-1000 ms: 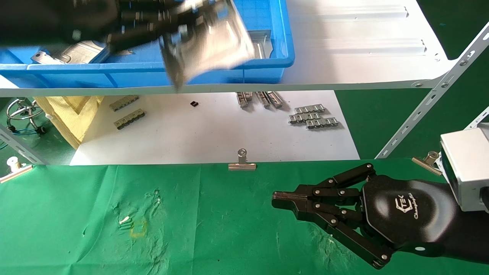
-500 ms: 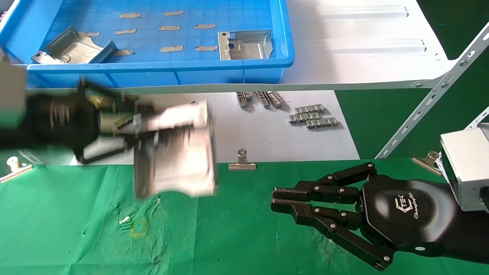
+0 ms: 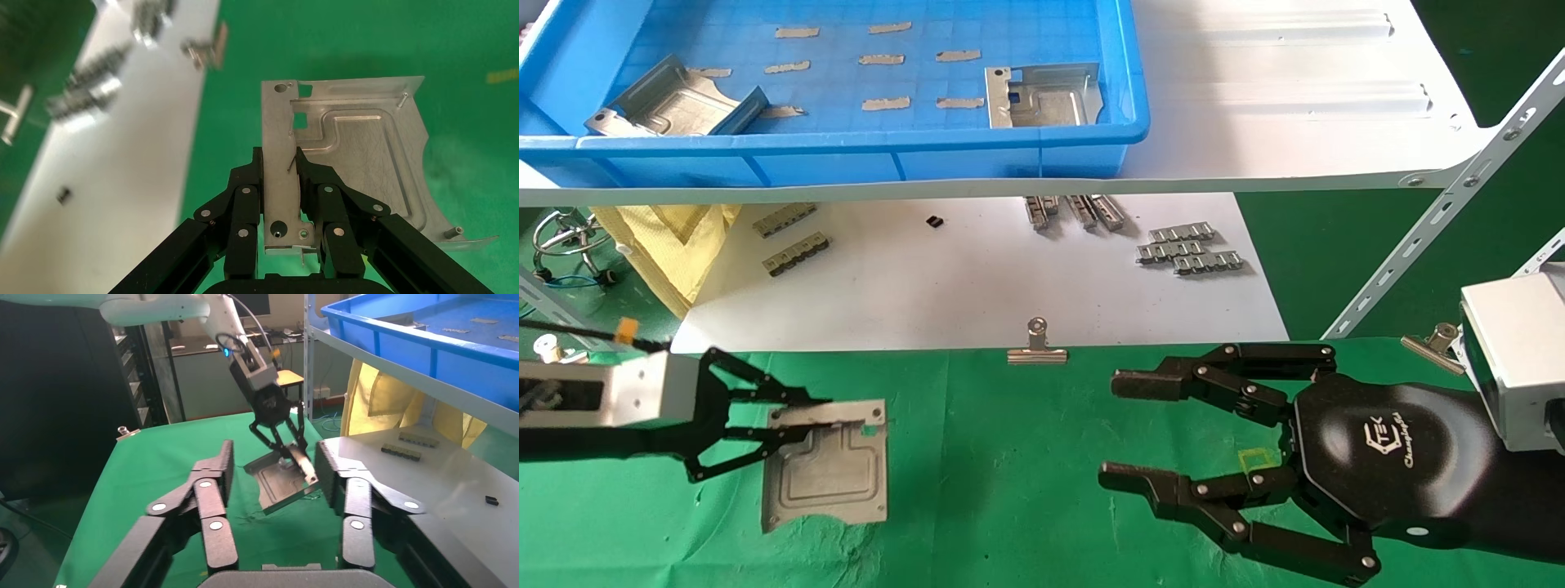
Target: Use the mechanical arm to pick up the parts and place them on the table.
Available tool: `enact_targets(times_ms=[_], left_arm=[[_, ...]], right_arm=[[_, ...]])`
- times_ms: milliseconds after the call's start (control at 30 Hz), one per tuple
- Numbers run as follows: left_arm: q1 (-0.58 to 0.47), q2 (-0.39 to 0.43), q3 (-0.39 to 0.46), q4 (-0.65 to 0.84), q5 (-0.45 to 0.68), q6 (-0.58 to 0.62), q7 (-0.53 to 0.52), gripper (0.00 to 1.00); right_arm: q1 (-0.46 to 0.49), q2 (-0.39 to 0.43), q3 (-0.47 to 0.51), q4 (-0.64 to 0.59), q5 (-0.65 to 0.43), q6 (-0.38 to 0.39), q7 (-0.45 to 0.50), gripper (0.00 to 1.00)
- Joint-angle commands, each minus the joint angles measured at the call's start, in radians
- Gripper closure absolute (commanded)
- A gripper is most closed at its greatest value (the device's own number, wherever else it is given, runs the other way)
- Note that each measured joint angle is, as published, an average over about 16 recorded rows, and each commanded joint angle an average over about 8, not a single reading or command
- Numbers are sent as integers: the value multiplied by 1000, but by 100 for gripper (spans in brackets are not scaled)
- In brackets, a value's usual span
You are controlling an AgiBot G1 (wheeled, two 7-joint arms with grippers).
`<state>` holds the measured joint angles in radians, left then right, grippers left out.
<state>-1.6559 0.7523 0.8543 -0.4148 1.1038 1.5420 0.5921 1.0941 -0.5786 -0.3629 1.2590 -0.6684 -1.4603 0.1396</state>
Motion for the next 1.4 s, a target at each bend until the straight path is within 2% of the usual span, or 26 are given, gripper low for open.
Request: enact_targets(times_ms=[33,133,200,400,433,467,667,867,1000,1267,1400], left_arm=[[2,14,16,57,27,-10,32,100],[-5,37,25,119,44,-20,65,100],[-12,51,31,151,55,-22,87,90],[-31,88,54,215,93,-30,149,16],[-34,93,56,225,98,-35,157,6],[-37,98,59,235,102,-39,164,0],[-52,119,61,285,108,-45,197,0],[-69,117,45,317,79,15,192,0],[-63,109,17,326,25,50,128,0],[29,87,-44,259,-135,68,-82,0],[56,83,-56,235,-175,72,-121,0]], right_arm=[[0,0,0,0,0,0,0,0],[0,0,0,0,0,0,0,0],[0,0,0,0,0,0,0,0],[0,0,0,0,0,0,0,0],[0,0,0,0,0,0,0,0],[0,0,0,0,0,0,0,0],[0,0,0,0,0,0,0,0],[0,0,0,0,0,0,0,0],[0,0,0,0,0,0,0,0],[0,0,0,0,0,0,0,0],[0,0,0,0,0,0,0,0]])
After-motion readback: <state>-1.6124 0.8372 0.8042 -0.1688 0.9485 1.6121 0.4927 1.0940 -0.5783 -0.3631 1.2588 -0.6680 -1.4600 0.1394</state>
